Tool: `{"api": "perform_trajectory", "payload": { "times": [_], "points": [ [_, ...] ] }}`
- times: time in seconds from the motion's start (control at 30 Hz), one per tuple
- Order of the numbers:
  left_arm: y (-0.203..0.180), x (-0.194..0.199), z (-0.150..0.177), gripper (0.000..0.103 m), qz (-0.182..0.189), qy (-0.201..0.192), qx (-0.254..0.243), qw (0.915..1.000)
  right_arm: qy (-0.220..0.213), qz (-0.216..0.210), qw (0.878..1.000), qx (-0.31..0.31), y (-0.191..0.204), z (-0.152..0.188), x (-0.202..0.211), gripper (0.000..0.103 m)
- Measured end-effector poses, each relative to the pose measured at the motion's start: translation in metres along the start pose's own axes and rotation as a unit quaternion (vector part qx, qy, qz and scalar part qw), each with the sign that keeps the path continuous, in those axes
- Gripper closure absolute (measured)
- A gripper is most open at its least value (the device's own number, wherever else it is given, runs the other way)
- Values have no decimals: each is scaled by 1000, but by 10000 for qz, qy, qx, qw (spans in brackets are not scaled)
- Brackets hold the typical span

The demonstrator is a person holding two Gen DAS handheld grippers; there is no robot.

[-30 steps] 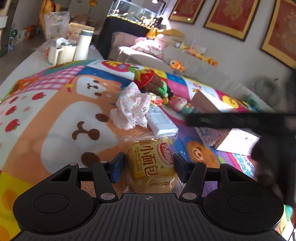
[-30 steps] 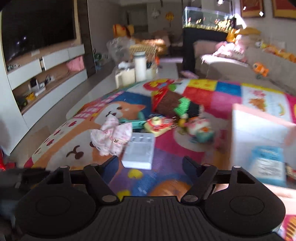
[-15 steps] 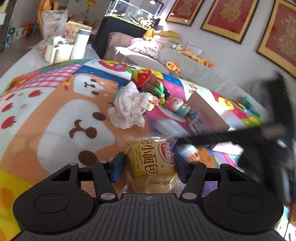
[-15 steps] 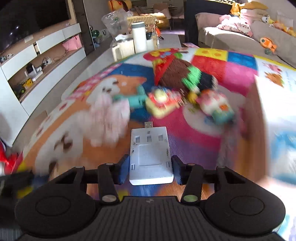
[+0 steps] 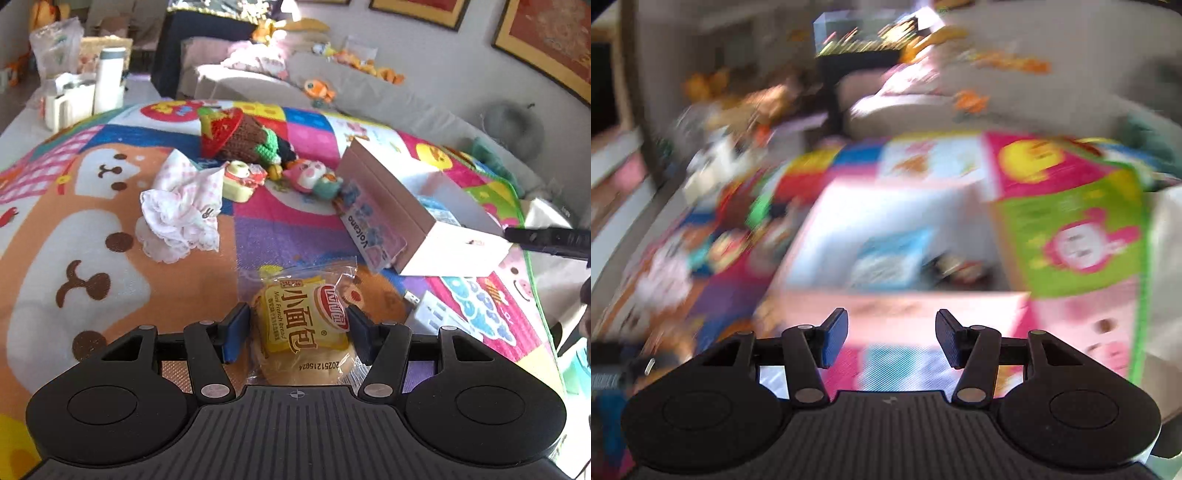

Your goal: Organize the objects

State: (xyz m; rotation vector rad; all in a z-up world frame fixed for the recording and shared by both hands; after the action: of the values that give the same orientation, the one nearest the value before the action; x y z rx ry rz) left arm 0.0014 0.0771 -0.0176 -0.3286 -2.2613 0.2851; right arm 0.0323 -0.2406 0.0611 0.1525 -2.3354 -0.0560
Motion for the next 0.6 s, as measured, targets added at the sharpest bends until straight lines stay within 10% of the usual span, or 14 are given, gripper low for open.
{"api": "perform_trajectory", "payload": {
  "times": [0.17,0.3,0.6],
  "points": [
    [1,1,9,41,-52,-466,135,9988,-652,-49,9968,-452,-63,-15,-11,44],
    [2,1,7,40,-39,-452,172,9988,-307,-486,9943,-903,-89,-26,-55,44],
    [9,0,7,39,176,-461,357,9981,-68,-709,9951,-687,-35,-32,-73,37]
  ]
}}
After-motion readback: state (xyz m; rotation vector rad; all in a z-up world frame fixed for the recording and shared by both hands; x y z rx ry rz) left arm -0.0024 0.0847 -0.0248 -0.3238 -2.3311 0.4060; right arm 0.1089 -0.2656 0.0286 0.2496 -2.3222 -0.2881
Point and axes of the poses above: each gripper's, at about its wrist camera, not at the fingertips, and x roughly against the way its jaws point, y to its left, z to its underside, the point moved 5 cm from there along -x, roughly the way its jaws point, and after that the axes turned 8 degrees about y, right-handed, at the moved point
